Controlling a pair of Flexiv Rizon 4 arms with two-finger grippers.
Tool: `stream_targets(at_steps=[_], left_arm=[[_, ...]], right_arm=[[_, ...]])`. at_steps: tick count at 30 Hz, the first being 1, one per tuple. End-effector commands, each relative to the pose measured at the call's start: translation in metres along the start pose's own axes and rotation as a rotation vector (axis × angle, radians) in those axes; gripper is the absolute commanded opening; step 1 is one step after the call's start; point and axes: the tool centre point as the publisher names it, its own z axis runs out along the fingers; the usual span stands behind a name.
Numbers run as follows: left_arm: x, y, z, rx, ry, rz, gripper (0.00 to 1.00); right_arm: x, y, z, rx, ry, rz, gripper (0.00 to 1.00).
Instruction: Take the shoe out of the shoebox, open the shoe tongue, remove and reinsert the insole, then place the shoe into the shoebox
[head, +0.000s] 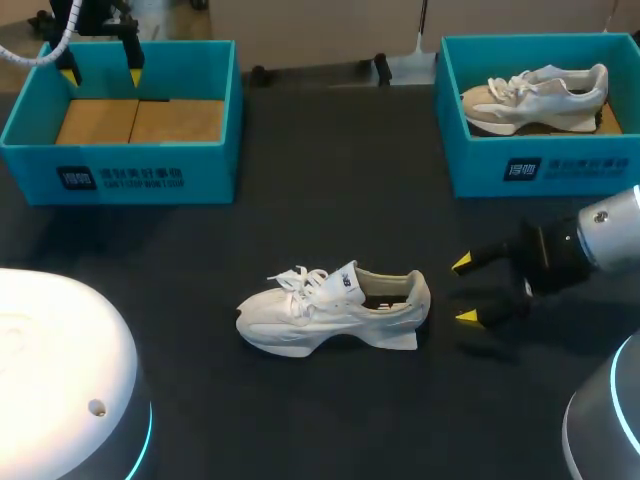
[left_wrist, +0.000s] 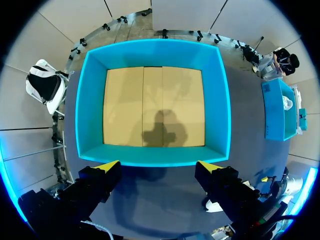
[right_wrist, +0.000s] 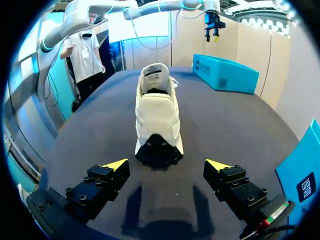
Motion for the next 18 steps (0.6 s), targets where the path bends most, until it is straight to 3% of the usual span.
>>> stream_targets(at_steps=[1,18], left_arm=[[0.0,0.0,0.0,0.0,0.0,0.0,1.0],[0.0,0.0,0.0,0.0,0.0,0.0,1.0]], right_arm=[[0.006,0.002,0.009,0.025,-0.006,-0.008,1.0],[0.019,0.021,0.038,-0.02,-0.072,0.01,1.0]])
